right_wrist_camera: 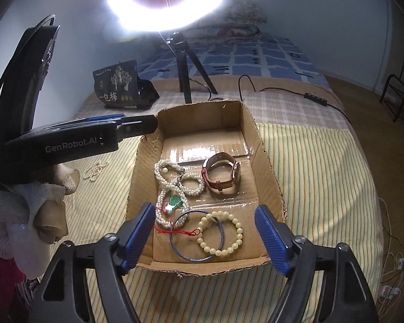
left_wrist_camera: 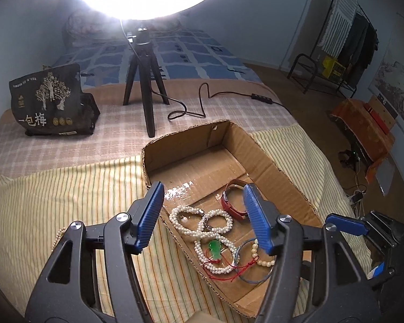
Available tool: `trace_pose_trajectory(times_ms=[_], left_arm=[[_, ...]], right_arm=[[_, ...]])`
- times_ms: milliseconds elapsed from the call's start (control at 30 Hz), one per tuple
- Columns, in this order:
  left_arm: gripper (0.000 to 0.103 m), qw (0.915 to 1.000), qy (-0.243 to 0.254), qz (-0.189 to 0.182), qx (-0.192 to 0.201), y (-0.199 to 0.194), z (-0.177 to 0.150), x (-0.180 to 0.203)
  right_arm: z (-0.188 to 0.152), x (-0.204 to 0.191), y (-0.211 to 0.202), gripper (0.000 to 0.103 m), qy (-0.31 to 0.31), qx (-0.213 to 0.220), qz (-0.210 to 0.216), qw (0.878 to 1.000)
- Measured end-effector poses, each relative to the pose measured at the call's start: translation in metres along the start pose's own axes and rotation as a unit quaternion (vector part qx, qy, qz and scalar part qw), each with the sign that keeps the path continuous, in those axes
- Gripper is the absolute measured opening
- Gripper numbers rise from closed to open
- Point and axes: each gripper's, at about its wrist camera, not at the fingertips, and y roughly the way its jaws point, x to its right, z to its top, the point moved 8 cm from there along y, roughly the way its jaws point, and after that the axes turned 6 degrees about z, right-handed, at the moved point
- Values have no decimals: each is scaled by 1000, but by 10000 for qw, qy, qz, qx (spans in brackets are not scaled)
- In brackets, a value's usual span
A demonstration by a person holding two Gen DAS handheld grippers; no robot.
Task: Organize jewelry
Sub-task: 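Withdraw both open tools from the box back over the bed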
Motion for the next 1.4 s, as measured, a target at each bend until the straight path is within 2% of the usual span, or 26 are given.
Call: trace_pose_trajectory(times_ms=[33, 100, 267, 467, 767, 1067, 1267, 1400], left_arm=[[70, 10000, -12, 6, -5, -1, 0, -1], [73, 10000, -21, 20, 8, -3, 0, -3], [74, 10000, 47, 52, 33, -9, 0, -6], [74, 9999, 43, 118, 97, -21, -2, -21], [74, 9995, 42, 266, 162, -39, -6, -51], [74, 9985, -225, 466, 186, -54, -10, -108], [74, 9976, -301, 610, 104, -55, -20, -145], [74, 9974, -310, 652, 42, -56, -29, -163]], right_arm=[[0, 0, 0, 87, 8, 14, -23, 10000], [1, -1, -2, 89, 2, 75, -100, 9999], [3, -6, -5, 99, -61, 110, -183, 9998], [5, -17, -9, 103, -156, 161, -227, 9995], [4, -40, -11, 103, -312, 217, -374, 9986], [5, -82, -15, 103, -784, 642, -274, 9945], [-7, -115, -3, 102, -992, 497, 48, 9938], [-22, -137, 11, 98, -1112, 198, 286, 9932]])
